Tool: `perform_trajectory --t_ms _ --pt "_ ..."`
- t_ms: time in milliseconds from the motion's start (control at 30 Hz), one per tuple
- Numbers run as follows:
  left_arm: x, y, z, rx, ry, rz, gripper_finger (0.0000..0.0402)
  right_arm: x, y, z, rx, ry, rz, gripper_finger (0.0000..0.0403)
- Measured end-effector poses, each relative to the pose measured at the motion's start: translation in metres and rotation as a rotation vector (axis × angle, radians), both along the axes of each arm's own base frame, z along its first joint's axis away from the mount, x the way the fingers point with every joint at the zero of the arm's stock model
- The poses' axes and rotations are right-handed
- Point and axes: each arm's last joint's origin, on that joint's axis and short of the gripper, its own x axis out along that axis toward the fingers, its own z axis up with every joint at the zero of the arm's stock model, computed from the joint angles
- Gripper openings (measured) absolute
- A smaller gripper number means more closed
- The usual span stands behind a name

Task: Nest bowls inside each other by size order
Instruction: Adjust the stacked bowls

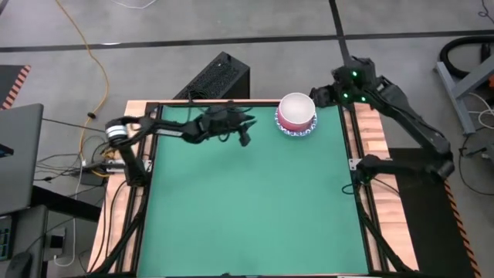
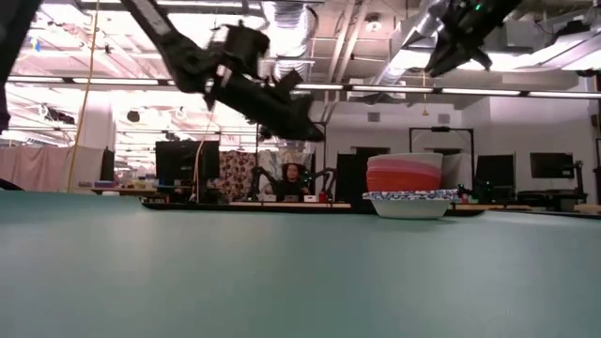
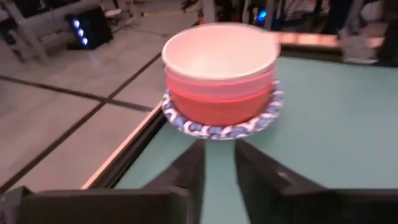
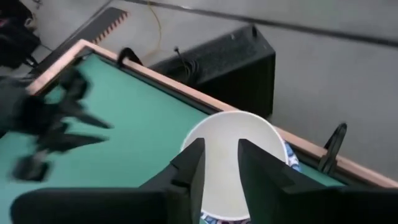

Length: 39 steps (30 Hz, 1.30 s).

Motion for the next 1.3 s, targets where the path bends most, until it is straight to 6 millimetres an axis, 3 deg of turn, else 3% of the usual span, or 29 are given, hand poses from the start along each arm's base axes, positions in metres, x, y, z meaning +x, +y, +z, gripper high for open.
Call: perform_trajectory --t_ms 67,133,333,733,1067,1300 --pt "0.012 0.011 -0.006 -0.006 0.014 0.011 0.0031 -0.002 0.012 0.005 -0.029 0.000 0.010 0.0107" --pt "0.023 0.020 -0.010 -0.025 0.009 -0.006 0.0010 -0.004 0.023 0.008 -0.048 0.008 0.018 0.0097" --pt "0.048 0.043 -0.021 -0.135 0.041 -0.031 0.0001 -0.009 0.047 0.010 -0.079 0.050 0.034 0.0075" --pt "0.103 0.058 -0.027 -0.268 0.059 -0.064 0.0000 -0.005 0.064 0.011 -0.093 0.066 0.114 0.0069" --pt "0.112 0.064 -0.028 -0.275 0.029 -0.025 0.0000 0.000 0.072 0.010 -0.093 0.071 0.173 0.0069" --pt "0.114 0.052 -0.028 -0.294 0.077 -0.076 0.0000 0.004 0.063 0.001 -0.120 0.189 -0.013 0.0069"
